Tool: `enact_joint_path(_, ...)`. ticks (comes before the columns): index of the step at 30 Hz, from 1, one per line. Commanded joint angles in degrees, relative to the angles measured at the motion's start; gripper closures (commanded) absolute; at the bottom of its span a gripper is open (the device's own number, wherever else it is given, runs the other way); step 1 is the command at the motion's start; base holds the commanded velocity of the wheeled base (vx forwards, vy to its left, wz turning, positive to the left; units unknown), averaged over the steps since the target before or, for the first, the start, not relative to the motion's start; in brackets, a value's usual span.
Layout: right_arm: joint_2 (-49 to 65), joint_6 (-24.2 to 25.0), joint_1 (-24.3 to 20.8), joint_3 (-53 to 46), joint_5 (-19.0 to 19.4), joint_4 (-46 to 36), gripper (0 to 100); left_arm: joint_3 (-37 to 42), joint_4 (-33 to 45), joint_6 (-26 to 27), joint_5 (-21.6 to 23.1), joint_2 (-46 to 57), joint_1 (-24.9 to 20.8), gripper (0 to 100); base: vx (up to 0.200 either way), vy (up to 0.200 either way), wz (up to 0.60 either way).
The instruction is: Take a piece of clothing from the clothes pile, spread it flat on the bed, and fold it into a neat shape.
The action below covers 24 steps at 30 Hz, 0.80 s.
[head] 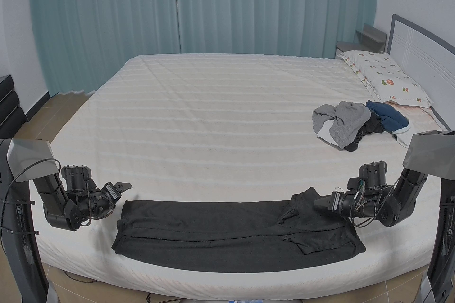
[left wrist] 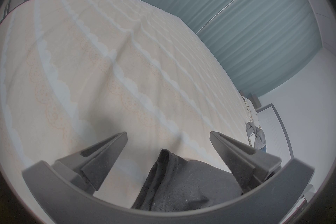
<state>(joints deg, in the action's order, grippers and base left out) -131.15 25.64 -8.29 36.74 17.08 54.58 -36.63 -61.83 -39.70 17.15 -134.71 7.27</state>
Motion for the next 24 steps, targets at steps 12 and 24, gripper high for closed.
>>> enact_joint_path(12, 4.0, -2.3, 2.0, -6.6, -0.1, 0.5, 100, 0.1, 0.0, 0.1, 0.0, 0.0, 0.0, 0, 0.000, 0.000, 0.00)
enact_joint_path(24, 6.6, -2.5, 3.9, -10.9, 0.1, 0.9, 100, 0.2, 0.0, 0.2, 0.0, 0.0, 0.0, 0, 0.000, 0.000, 0.00)
